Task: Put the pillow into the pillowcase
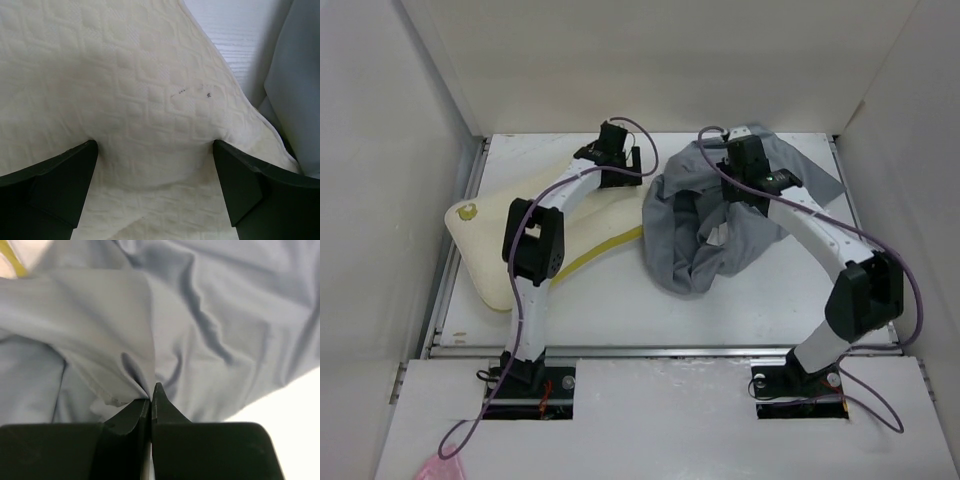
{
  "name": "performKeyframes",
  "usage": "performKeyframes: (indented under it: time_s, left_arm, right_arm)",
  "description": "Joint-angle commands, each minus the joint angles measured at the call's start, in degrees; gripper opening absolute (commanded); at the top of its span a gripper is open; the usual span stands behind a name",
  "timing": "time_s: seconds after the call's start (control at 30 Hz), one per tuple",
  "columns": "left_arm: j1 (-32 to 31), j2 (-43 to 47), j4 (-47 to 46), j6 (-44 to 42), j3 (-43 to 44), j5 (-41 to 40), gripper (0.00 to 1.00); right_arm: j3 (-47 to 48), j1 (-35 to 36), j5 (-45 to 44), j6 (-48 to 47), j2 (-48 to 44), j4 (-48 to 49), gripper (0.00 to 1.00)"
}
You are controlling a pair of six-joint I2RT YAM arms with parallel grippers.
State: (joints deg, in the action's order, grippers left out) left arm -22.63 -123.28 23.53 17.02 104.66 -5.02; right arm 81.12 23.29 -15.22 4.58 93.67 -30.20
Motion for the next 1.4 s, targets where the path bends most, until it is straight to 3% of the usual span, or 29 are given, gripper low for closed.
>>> performKeyframes:
  time_s: [0.0,0.03,0.07,0.17,0.27,0.37,0.53,0.67,0.77,0.9,1.03,1.23,1.37]
  left_arm:
    - [-0.7,-4.0,3.9,2.0,3.4,-0.7,1.0]
    - [-0.7,-4.8,3.9,2.0,3.4,-0.7,1.0]
    - [-1.2,-6.4,3.9,2.0,3.4,-1.4,0.91]
    - [-1.2,-8.8,3.9,1.4,4.5,-2.7,0.0]
    - [-1.2,-6.0,1.4,1.4,-0.2,-6.2,0.0]
    - [-0.1,8.2,-6.4,1.4,-8.7,-10.3,0.0]
    - [0.6,26.8,-10.5,-0.7,-17.4,-14.4,0.0]
    - [-3.7,37.8,-15.4,-5.4,-25.4,-11.6,0.0]
    - [-8.5,43.7,-16.6,-8.1,-31.9,-3.4,0.0]
    - [-17.2,47.8,-16.6,-9.7,-38.1,0.4,0.0]
    - [-23.5,50.6,-17.7,-9.6,-42.9,9.2,0.0]
    - [-26.8,52.2,-18.0,-7.5,-46.7,4.8,0.0]
    - [-26.8,44.1,-21.4,-8.1,-44.2,3.5,0.0]
  right_arm:
    - [0.8,0.4,-2.9,1.6,-4.1,-4.4,0.0]
    - [0.8,0.4,-3.7,1.6,-5.2,-4.4,0.0]
    - [0.3,0.4,-3.7,1.6,-5.8,-4.4,0.0]
    - [0.3,0.4,-3.7,1.6,-6.6,-4.4,0.0]
    - [1.0,0.4,-3.7,1.0,-6.6,-4.4,0.0]
    - [3.9,0.4,-2.0,1.6,-2.8,-5.7,0.0]
    - [9.7,0.4,-1.9,3.1,2.8,-8.7,0.0]
    - [13.7,0.4,0.7,4.3,6.2,-9.3,0.0]
    - [16.8,0.4,1.9,4.3,7.6,-9.3,0.0]
    - [19.7,0.4,3.5,4.3,9.3,-9.8,0.0]
    - [22.7,0.4,6.3,4.3,10.5,-9.8,0.01]
    - [24.3,0.4,9.4,3.2,9.9,-11.2,0.0]
    - [15.2,4.3,11.5,-1.1,3.0,-7.7,0.0]
